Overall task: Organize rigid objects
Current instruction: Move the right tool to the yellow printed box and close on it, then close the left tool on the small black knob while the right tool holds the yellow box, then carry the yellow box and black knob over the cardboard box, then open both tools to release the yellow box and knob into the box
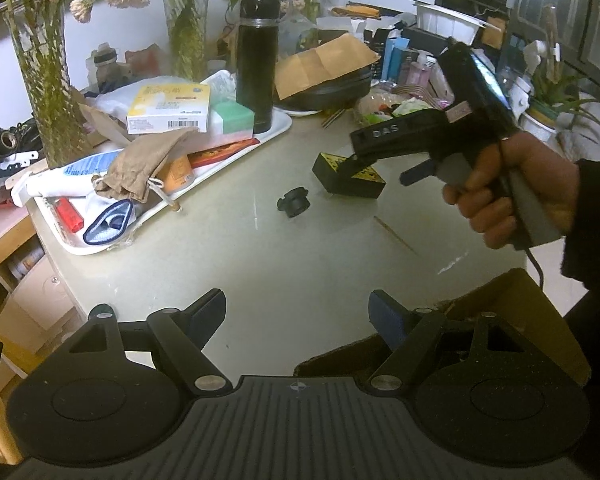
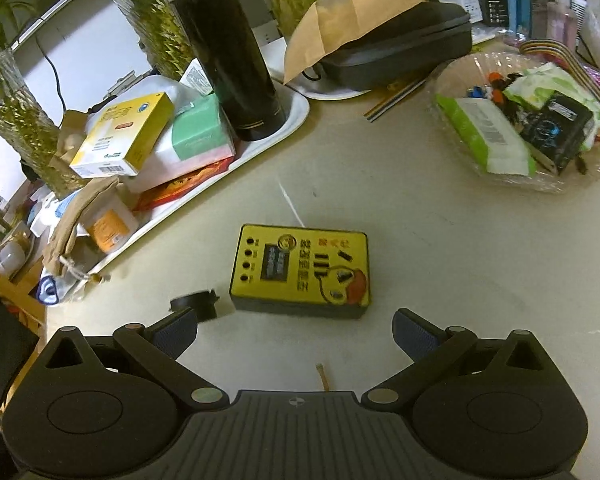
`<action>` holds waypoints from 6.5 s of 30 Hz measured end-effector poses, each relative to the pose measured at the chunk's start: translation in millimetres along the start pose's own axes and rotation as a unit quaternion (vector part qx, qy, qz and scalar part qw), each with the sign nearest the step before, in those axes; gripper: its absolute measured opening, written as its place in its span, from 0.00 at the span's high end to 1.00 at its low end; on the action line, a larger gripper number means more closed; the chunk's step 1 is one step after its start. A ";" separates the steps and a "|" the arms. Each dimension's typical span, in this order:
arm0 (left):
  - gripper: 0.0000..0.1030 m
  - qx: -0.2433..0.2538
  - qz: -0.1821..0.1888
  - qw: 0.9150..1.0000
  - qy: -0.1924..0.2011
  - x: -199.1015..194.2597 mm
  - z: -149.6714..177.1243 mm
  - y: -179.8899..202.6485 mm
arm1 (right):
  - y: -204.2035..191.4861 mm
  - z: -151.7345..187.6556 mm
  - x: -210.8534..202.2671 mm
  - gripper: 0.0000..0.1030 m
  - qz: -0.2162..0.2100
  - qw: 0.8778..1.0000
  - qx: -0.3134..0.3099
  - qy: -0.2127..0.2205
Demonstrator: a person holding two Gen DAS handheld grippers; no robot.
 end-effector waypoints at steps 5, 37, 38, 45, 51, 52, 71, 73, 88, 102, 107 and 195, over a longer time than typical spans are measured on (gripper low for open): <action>0.24 -0.005 0.001 1.000 -0.003 1.4 -0.7 -1.2 | 3.4 -8.7 18.5 0.00 0.007 1.000 0.005 0.002; 0.24 0.073 -0.008 0.997 0.019 23.1 -44.5 16.1 | 4.7 -0.8 -61.3 0.15 -0.021 0.999 -0.018 0.025; 0.24 0.078 -0.007 0.997 0.021 24.5 -45.8 17.0 | 4.8 1.1 -67.0 0.15 -0.023 0.999 -0.020 0.028; 0.24 0.133 -0.008 0.990 0.038 45.1 -55.3 27.3 | 10.4 16.6 -97.9 0.15 -0.036 0.998 -0.019 0.041; 0.24 0.193 -0.031 0.979 0.059 70.3 -60.8 40.3 | 15.5 28.8 -113.5 0.15 -0.031 0.998 -0.017 0.052; 0.24 0.201 -0.033 0.977 0.060 74.3 -61.2 42.5 | 16.5 30.4 -115.2 0.15 -0.031 0.998 -0.016 0.053; 0.48 0.278 -0.039 0.958 0.053 163.3 -61.5 71.9 | 30.7 53.7 -134.3 0.15 -0.038 0.997 0.007 0.061; 0.55 0.283 -0.039 0.957 0.055 168.9 -61.6 72.8 | 30.7 54.6 -134.9 0.15 -0.038 0.997 0.006 0.060; 0.79 0.223 -0.023 0.974 0.022 148.0 -65.8 58.3 | 25.0 63.7 -137.0 0.15 -0.023 0.998 -0.010 0.054; 0.79 0.139 -0.024 0.990 -0.024 98.8 -75.1 31.9 | -0.2 74.0 -138.1 0.15 0.002 0.998 -0.050 0.048; 0.79 0.109 -0.012 0.993 -0.035 75.2 -76.5 25.0 | -12.5 77.3 -141.2 0.15 0.007 0.997 -0.067 0.048; 0.46 0.017 -0.005 0.998 -0.064 -84.3 35.7 18.8 | -107.5 166.9 -171.3 0.00 -0.055 0.993 -0.106 -0.013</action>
Point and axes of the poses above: each gripper's, at about its wrist camera, not at the fingertips, and x roughly the way its jaws point, y to its right, z to its underside, the point moved 2 cm from there along x, roughly the way its jaws point, and after that the axes turned 15 degrees about -z, right-handed, at the moved point
